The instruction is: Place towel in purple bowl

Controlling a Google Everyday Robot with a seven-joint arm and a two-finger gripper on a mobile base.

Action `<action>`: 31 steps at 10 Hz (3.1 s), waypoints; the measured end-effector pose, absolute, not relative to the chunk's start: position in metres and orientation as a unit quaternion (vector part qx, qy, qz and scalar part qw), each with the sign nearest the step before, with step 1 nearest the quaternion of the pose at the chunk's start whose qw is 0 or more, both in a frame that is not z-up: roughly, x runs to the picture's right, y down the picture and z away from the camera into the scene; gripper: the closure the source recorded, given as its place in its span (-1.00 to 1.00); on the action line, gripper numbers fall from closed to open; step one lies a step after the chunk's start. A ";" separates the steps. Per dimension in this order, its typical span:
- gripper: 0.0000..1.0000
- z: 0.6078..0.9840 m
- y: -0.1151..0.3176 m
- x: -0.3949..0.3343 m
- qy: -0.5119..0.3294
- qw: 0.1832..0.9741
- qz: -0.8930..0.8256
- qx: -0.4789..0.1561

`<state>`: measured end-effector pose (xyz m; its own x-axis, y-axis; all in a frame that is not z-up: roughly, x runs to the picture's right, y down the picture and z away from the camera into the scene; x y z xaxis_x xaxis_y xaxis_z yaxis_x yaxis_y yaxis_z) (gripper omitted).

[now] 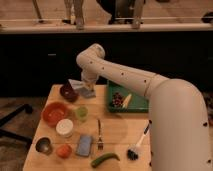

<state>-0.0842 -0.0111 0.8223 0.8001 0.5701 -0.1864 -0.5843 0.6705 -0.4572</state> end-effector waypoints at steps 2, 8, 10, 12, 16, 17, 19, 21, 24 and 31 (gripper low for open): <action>1.00 0.824 -0.013 -0.083 0.015 0.913 0.321 -0.251; 1.00 0.855 -0.042 -0.124 0.022 0.920 0.301 -0.249; 1.00 0.863 -0.043 -0.135 0.022 0.921 0.295 -0.253; 1.00 0.871 -0.040 -0.156 0.018 0.921 0.286 -0.263; 1.00 0.882 -0.043 -0.193 0.004 0.920 0.277 -0.275; 1.00 0.883 -0.044 -0.196 0.000 0.919 0.278 -0.278; 1.00 0.889 -0.047 -0.205 -0.007 0.918 0.279 -0.283; 1.00 0.893 -0.047 -0.216 -0.012 0.916 0.278 -0.289; 1.00 0.907 -0.043 -0.217 -0.009 0.912 0.283 -0.298; 0.90 0.916 -0.037 -0.217 -0.011 0.908 0.285 -0.307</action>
<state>-0.2165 -0.0370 0.9163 0.8373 0.5241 -0.1558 -0.5111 0.6489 -0.5636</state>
